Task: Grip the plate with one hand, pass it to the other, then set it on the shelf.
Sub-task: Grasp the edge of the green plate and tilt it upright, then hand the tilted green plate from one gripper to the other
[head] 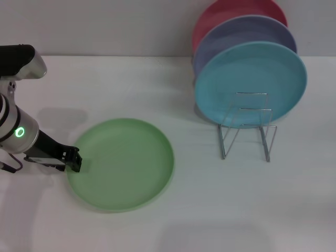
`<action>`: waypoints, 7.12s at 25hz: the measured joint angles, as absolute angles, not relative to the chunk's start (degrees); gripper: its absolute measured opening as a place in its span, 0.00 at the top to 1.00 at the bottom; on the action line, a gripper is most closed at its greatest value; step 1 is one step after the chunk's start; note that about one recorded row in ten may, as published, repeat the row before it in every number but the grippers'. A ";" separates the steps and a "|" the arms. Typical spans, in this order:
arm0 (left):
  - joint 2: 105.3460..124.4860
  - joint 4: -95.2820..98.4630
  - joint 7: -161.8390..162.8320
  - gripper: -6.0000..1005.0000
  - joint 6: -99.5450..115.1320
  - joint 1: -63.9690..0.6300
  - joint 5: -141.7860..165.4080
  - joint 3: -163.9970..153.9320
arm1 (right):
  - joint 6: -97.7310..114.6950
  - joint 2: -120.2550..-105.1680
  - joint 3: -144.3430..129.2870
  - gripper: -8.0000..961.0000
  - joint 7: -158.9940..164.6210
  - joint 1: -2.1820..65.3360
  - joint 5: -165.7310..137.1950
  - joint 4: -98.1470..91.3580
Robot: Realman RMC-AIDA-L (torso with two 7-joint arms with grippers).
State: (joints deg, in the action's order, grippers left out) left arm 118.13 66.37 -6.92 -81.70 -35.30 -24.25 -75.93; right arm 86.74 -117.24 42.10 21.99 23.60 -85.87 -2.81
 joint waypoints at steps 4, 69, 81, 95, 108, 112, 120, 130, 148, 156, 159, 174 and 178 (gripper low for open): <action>118.12 65.87 -6.94 0.68 -81.70 -35.58 -24.25 -75.98 | 86.66 -117.25 42.10 0.33 21.99 23.71 -85.86 -2.81; 118.43 69.67 -36.65 0.96 -26.30 -16.53 -53.25 -77.61 | 84.74 -118.13 41.51 0.33 21.97 22.85 -86.49 -4.20; 118.26 63.62 -37.81 0.97 28.59 -9.73 -56.26 -108.09 | 84.46 -118.43 41.08 0.33 21.97 22.76 -86.66 -5.49; 119.01 34.91 -2.36 0.97 63.71 -15.27 -43.85 -126.42 | 91.24 -118.99 25.99 0.33 22.34 18.92 -86.66 -4.42; 119.17 36.70 -13.36 0.97 70.73 -14.04 -68.94 -148.26 | 99.08 -119.15 4.00 0.33 21.42 16.80 -86.67 0.49; 119.17 39.26 -17.95 0.97 71.79 -13.89 -74.76 -152.59 | 98.88 -119.04 -1.59 0.33 17.87 17.65 -86.66 3.43; 119.17 41.29 -21.27 0.96 72.63 -13.50 -79.90 -156.93 | 94.52 -118.98 -7.29 0.33 16.98 20.76 -86.65 5.05; 119.18 44.81 -27.90 0.96 74.15 -12.67 -81.73 -158.03 | 88.57 -119.07 -8.28 0.34 15.90 24.48 -91.56 12.00; 119.17 46.23 -32.03 0.96 77.88 -11.07 -81.92 -160.77 | 87.39 -118.98 -8.44 0.34 11.41 25.39 -99.03 17.92; 119.17 47.24 -34.11 0.96 77.77 -10.93 -82.21 -161.69 | 85.95 -119.09 -8.59 0.34 10.94 26.56 -99.63 18.02; 119.17 48.40 -36.78 0.96 77.92 -10.90 -83.28 -162.14 | 84.88 -119.14 -8.29 0.34 10.90 27.48 -99.65 18.09; 119.18 51.39 -42.82 0.96 78.23 -10.46 -86.70 -162.86 | 76.46 -119.44 -5.76 0.34 9.22 32.14 -99.68 19.91; 119.18 53.21 -45.86 0.97 78.30 -10.26 -88.14 -162.94 | 74.67 -119.44 -4.67 0.34 8.73 33.28 -99.68 20.49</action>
State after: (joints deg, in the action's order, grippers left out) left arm 119.18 53.21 -45.86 78.30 -10.26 -88.14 -162.94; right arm 74.67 -119.44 -4.67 8.73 33.28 -99.68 20.49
